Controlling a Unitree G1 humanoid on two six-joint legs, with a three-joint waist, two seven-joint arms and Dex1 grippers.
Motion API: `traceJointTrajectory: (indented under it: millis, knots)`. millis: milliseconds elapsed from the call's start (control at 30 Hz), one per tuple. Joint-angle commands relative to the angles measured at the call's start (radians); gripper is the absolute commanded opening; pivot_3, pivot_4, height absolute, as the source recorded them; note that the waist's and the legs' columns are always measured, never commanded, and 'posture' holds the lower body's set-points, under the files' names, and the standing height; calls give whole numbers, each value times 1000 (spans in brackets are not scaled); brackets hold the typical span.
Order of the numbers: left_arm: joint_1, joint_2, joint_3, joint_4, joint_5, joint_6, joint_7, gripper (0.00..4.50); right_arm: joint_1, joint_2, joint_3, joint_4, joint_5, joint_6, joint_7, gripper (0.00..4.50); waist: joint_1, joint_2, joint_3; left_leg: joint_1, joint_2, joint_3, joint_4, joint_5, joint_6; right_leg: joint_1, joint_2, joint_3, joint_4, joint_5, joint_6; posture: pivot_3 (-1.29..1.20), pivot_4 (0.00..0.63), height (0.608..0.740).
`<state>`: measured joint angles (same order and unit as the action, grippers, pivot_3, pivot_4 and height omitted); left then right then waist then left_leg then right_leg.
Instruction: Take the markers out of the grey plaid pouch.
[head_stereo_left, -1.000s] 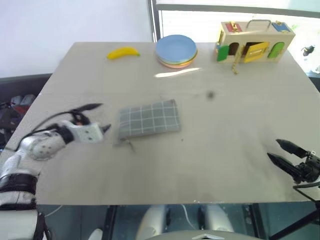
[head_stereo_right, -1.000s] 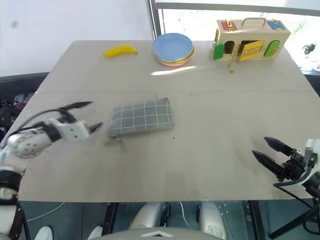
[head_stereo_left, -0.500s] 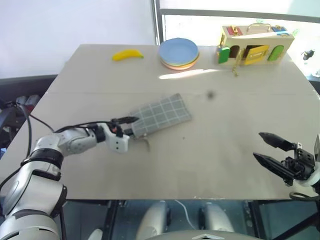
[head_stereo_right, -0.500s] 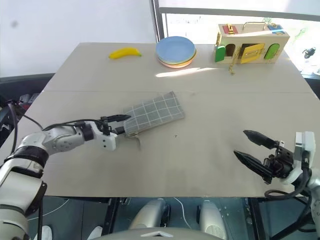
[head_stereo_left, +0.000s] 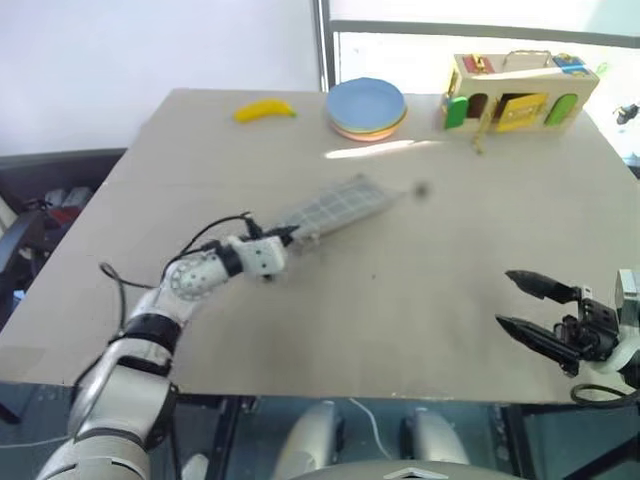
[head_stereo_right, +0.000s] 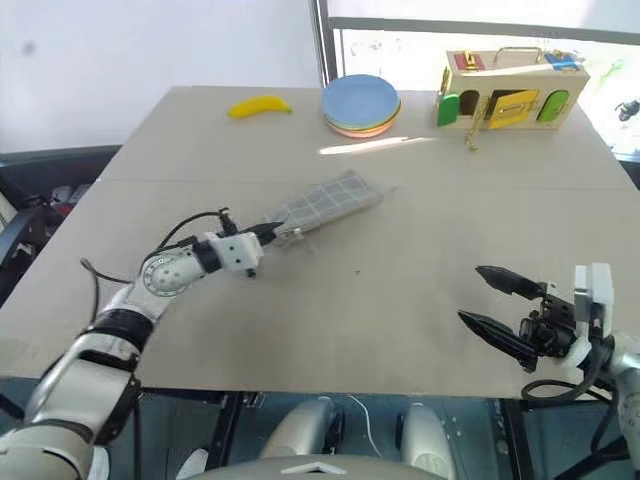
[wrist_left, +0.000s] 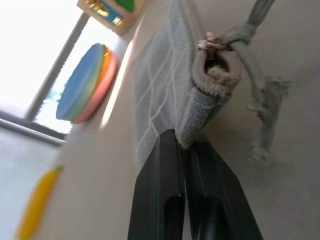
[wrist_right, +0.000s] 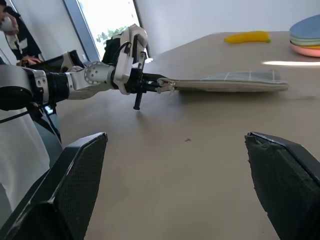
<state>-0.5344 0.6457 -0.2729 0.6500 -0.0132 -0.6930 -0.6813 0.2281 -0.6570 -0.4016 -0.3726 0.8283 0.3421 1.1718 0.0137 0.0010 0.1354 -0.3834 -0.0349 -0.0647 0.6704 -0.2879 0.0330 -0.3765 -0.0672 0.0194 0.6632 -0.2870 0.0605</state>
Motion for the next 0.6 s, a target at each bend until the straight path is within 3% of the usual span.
traceJointTrajectory:
  millis: [33,100,267,400,600]
  knots:
    - [47,22,47,-374,-236,306,-139,41,-124,12,41,-6,-116,-64,-117,4500,-21,-3,2,0,0,0,0,0,-1,-1,1,1,0,0,0,0,150,740]
    - [73,24,61,-538,-317,467,-163,41,-216,16,99,-30,-226,-53,-244,4500,-34,-4,3,0,2,1,0,1,-2,-2,1,3,0,0,0,0,150,740]
    - [77,-6,73,-732,-368,677,-162,41,-426,17,269,-82,-449,-82,-384,4500,-33,-4,3,0,3,1,-1,2,-3,-3,4,5,0,0,0,0,150,740]
    - [59,-61,76,-711,-318,704,-144,41,-546,67,326,-130,-442,-81,-417,4500,-27,-5,4,0,3,1,-1,2,-5,-3,5,5,0,0,0,0,150,740]
    - [52,-133,83,-667,-290,703,-152,41,-567,41,407,-179,-457,-77,-364,4500,-20,-7,5,-2,0,0,0,3,-5,-3,3,3,-3,0,0,0,150,740]
